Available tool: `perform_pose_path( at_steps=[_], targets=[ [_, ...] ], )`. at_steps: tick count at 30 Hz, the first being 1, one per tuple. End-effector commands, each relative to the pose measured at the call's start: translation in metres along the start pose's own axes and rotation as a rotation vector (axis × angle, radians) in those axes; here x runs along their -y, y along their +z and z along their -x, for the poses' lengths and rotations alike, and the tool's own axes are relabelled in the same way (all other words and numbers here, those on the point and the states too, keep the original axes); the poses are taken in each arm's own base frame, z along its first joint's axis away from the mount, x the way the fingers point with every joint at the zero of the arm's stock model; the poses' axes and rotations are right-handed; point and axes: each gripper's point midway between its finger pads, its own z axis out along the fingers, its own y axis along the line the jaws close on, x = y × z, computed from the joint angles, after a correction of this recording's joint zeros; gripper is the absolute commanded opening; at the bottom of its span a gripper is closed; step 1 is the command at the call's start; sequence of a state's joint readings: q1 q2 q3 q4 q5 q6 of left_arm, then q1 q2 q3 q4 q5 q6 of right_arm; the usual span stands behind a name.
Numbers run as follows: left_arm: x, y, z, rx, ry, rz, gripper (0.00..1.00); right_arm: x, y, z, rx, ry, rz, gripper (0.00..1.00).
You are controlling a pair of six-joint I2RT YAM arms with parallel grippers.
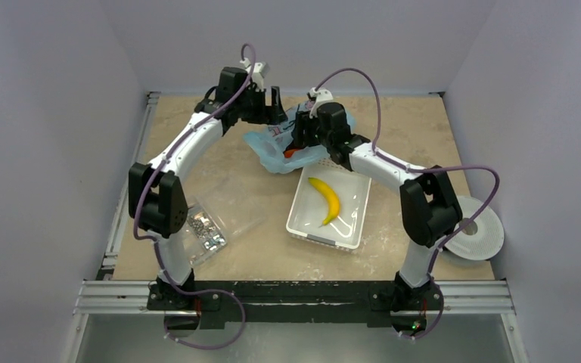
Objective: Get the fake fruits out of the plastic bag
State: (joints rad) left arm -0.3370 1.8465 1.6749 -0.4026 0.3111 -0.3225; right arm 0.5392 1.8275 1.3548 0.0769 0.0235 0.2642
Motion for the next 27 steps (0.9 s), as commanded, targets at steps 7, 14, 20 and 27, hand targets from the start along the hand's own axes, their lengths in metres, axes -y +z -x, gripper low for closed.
perform_pose_path(
  at_steps=[7, 14, 20, 27],
  targets=[
    [0.02, 0.043, -0.041, -0.178, 0.196, 0.024, 0.83, 0.016, -0.01, -0.012, -0.006, 0.028, -0.023, 0.48],
    [-0.004, 0.056, -0.081, -0.312, 0.166, 0.098, 0.76, 0.015, -0.007, -0.018, -0.017, 0.042, -0.008, 0.31],
    [-0.033, 0.068, -0.075, -0.341, 0.153, 0.229, 0.17, 0.017, 0.01, -0.026, -0.04, -0.005, -0.012, 0.29],
    [-0.067, 0.027, 0.031, -0.013, 0.118, 0.373, 0.0, 0.023, 0.055, -0.013, -0.024, -0.035, -0.058, 0.23]
  ],
)
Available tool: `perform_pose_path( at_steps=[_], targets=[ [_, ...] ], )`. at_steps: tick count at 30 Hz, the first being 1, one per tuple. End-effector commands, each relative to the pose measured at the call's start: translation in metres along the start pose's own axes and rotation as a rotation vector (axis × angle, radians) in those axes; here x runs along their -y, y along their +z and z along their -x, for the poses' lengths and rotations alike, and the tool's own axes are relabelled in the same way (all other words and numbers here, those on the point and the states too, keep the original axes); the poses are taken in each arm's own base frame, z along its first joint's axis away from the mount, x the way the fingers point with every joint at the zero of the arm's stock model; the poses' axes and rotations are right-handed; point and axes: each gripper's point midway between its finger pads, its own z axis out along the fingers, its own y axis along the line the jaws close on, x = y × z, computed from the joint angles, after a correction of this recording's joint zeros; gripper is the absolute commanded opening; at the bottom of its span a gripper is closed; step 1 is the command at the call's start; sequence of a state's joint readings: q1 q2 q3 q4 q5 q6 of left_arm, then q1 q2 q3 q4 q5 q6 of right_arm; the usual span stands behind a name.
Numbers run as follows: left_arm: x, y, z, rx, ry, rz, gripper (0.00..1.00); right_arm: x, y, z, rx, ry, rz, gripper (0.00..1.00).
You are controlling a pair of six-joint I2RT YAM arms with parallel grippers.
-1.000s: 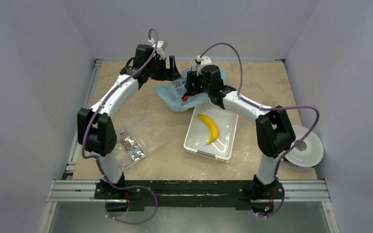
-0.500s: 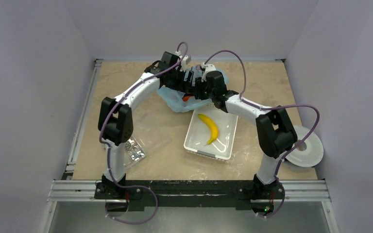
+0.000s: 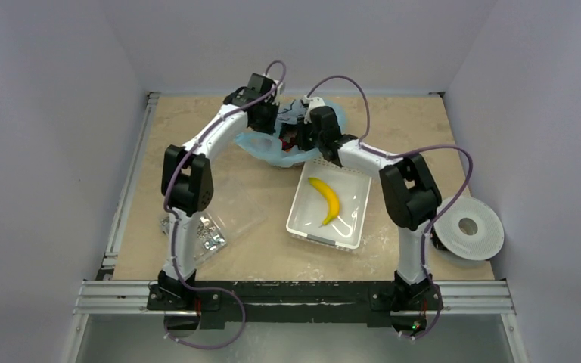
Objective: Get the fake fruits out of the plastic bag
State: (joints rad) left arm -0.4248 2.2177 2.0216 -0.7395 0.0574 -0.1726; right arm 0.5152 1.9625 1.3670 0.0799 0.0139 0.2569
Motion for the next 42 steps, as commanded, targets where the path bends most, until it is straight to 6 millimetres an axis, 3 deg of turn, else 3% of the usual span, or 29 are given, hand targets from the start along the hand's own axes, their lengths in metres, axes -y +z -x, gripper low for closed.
perform_pose_path(
  at_steps=[1, 6, 10, 14, 18, 23, 25, 28, 32, 38, 40, 42],
  targets=[
    [-0.058, -0.079, 0.086, 0.327, -0.106, 0.149, 0.0, -0.001, 0.028, 0.043, 0.091, -0.043, -0.033, 0.21],
    [-0.086, -0.13, 0.099, 0.461, -0.187, 0.178, 0.0, -0.004, 0.073, 0.074, 0.145, -0.069, -0.039, 0.21],
    [-0.082, -0.146, 0.093, 0.48, -0.2, 0.133, 0.0, -0.01, 0.088, 0.1, 0.167, -0.093, -0.046, 0.21],
    [-0.074, -0.141, 0.073, 0.438, -0.235, 0.086, 0.0, -0.021, 0.067, 0.114, 0.155, -0.101, -0.01, 0.24],
    [-0.067, -0.129, 0.051, 0.352, -0.266, 0.05, 0.0, -0.038, 0.034, 0.096, 0.085, -0.105, 0.078, 0.31],
    [-0.055, -0.129, 0.024, 0.195, -0.303, 0.003, 0.52, -0.045, 0.004, 0.069, 0.0, -0.111, 0.095, 0.36],
    [-0.041, -0.138, 0.02, 0.213, -0.29, -0.075, 0.85, -0.036, -0.001, 0.058, -0.046, -0.103, 0.041, 0.36],
    [-0.026, -0.138, -0.002, 0.169, -0.287, -0.146, 0.94, -0.024, 0.0, 0.034, -0.13, -0.143, -0.014, 0.35],
    [-0.009, -0.127, -0.026, 0.143, -0.329, -0.247, 0.89, -0.01, 0.004, -0.004, -0.208, -0.197, -0.076, 0.33],
    [-0.006, -0.108, -0.077, 0.032, -0.39, -0.259, 0.47, 0.007, -0.01, -0.026, -0.245, -0.25, -0.175, 0.21],
    [-0.003, -0.102, -0.087, 0.033, -0.386, -0.258, 0.36, 0.007, -0.01, -0.029, -0.237, -0.258, -0.172, 0.19],
    [-0.005, -0.094, -0.093, 0.023, -0.386, -0.243, 0.32, 0.008, -0.004, -0.034, -0.232, -0.261, -0.177, 0.18]
  ],
)
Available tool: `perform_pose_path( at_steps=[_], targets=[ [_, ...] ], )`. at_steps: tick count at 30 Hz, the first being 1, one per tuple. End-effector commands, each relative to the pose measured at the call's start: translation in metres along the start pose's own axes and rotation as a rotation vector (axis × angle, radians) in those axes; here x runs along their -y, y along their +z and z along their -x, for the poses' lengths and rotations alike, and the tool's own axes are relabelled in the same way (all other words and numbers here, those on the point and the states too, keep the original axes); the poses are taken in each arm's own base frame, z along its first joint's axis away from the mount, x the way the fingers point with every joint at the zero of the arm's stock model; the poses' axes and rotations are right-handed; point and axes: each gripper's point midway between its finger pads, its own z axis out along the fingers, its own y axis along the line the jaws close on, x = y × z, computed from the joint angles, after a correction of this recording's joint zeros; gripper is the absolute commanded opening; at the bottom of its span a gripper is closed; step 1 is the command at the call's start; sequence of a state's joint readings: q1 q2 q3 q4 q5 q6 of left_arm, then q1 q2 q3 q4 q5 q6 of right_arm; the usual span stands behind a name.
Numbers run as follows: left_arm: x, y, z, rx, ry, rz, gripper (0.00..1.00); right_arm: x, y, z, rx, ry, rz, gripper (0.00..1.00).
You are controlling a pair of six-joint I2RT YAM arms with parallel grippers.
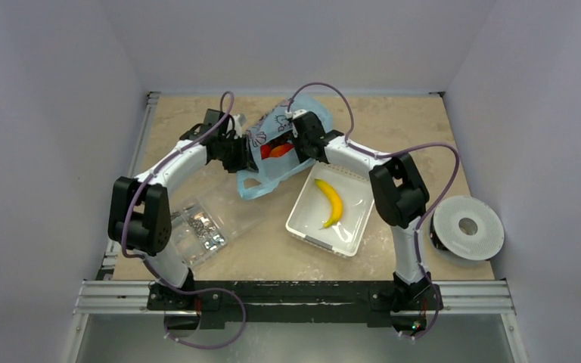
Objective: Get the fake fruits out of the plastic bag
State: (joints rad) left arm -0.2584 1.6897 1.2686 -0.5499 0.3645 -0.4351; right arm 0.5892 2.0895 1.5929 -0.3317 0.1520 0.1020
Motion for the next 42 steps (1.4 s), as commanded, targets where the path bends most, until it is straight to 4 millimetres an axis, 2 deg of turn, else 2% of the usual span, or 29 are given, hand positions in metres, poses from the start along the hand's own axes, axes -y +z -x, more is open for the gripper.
perform_pose_path(
  at_steps=[1, 4, 7, 10, 16, 17, 21, 25, 27, 28, 30, 34, 36, 39, 42],
  targets=[
    [0.013, 0.0, 0.011, 0.067, 0.016, -0.054, 0.27, 0.01, -0.004, 0.014, 0.055, -0.02, -0.069, 0.17],
    [0.016, 0.01, 0.011, 0.021, 0.008, -0.076, 0.17, 0.008, -0.007, 0.018, 0.041, -0.029, -0.08, 0.12],
    [0.019, 0.016, 0.009, 0.013, -0.005, -0.099, 0.14, -0.011, -0.03, 0.045, 0.152, -0.025, -0.014, 0.13],
    [0.026, 0.014, 0.011, 0.024, 0.019, -0.112, 0.13, -0.031, -0.053, 0.066, 0.218, -0.013, 0.058, 0.18],
    [0.03, 0.011, 0.01, 0.038, 0.048, -0.092, 0.07, -0.057, -0.081, 0.092, 0.359, 0.04, 0.187, 0.27],
    [0.028, 0.01, 0.01, 0.044, 0.05, -0.076, 0.01, -0.061, -0.079, 0.092, 0.372, 0.043, 0.211, 0.28],
    [0.022, 0.009, 0.012, 0.067, 0.024, -0.03, 0.0, -0.076, -0.068, 0.097, 0.385, 0.027, 0.277, 0.22],
    [0.026, 0.007, 0.015, 0.091, 0.01, -0.045, 0.0, -0.079, -0.044, 0.098, 0.376, 0.027, 0.266, 0.12],
    [0.025, 0.006, 0.015, 0.091, 0.01, -0.041, 0.0, -0.075, -0.032, 0.093, 0.344, 0.009, 0.23, 0.11],
    [0.025, 0.006, 0.015, 0.09, 0.011, -0.039, 0.0, -0.074, -0.028, 0.091, 0.34, -0.003, 0.223, 0.12],
    [0.026, 0.007, 0.015, 0.087, 0.009, -0.043, 0.0, -0.073, -0.019, 0.088, 0.342, -0.049, 0.213, 0.22],
    [0.028, 0.007, 0.016, 0.088, 0.004, -0.053, 0.0, -0.069, 0.001, 0.082, 0.322, -0.126, 0.176, 0.28],
    [0.029, 0.008, 0.014, 0.081, 0.006, -0.052, 0.0, -0.06, 0.01, 0.078, 0.305, -0.147, 0.124, 0.3],
    [0.029, 0.009, 0.011, 0.072, 0.009, -0.048, 0.0, -0.036, 0.015, 0.068, 0.244, -0.118, -0.014, 0.33],
    [0.029, 0.011, 0.008, 0.064, 0.014, -0.038, 0.0, -0.025, 0.014, 0.047, 0.187, -0.126, -0.056, 0.41]
  ],
)
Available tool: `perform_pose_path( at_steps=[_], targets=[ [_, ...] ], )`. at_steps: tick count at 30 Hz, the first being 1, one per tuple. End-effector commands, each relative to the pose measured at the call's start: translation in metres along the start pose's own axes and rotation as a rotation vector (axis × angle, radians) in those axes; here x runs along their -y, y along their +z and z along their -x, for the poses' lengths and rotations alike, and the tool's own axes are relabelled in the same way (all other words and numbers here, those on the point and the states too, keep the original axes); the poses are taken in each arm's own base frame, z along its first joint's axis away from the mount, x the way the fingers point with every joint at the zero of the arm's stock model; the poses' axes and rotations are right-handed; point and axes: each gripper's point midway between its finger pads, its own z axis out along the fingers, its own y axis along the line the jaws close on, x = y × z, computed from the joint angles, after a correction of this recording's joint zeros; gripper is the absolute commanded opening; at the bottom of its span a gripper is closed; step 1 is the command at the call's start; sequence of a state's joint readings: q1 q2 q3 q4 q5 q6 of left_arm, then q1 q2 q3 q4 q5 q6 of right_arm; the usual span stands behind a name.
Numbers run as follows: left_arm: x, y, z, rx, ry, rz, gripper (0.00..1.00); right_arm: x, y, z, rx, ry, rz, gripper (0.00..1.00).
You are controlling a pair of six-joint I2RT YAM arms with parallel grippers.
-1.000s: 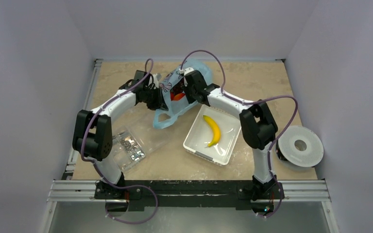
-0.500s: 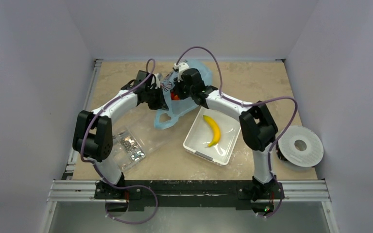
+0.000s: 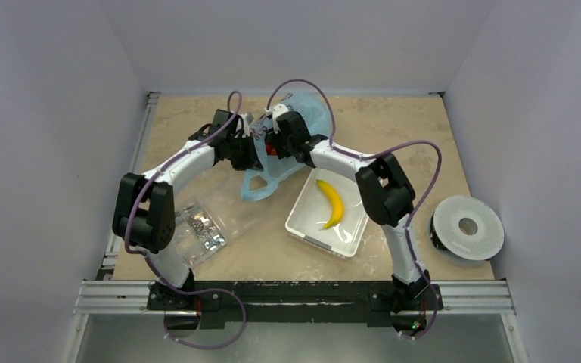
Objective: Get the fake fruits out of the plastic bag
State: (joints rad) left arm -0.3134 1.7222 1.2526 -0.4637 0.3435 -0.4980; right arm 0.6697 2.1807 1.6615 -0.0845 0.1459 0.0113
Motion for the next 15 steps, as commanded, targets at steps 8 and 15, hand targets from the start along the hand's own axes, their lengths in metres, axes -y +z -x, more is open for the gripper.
perform_pose_path(
  at_steps=[8, 15],
  targets=[
    [0.015, 0.002, 0.004, 0.013, 0.019, -0.024, 0.0, 0.023, -0.011, -0.022, -0.032, -0.079, -0.059, 0.6],
    [0.017, 0.005, -0.001, 0.002, 0.044, -0.007, 0.0, 0.017, -0.019, -0.041, -0.123, -0.044, -0.02, 0.66]
  ],
)
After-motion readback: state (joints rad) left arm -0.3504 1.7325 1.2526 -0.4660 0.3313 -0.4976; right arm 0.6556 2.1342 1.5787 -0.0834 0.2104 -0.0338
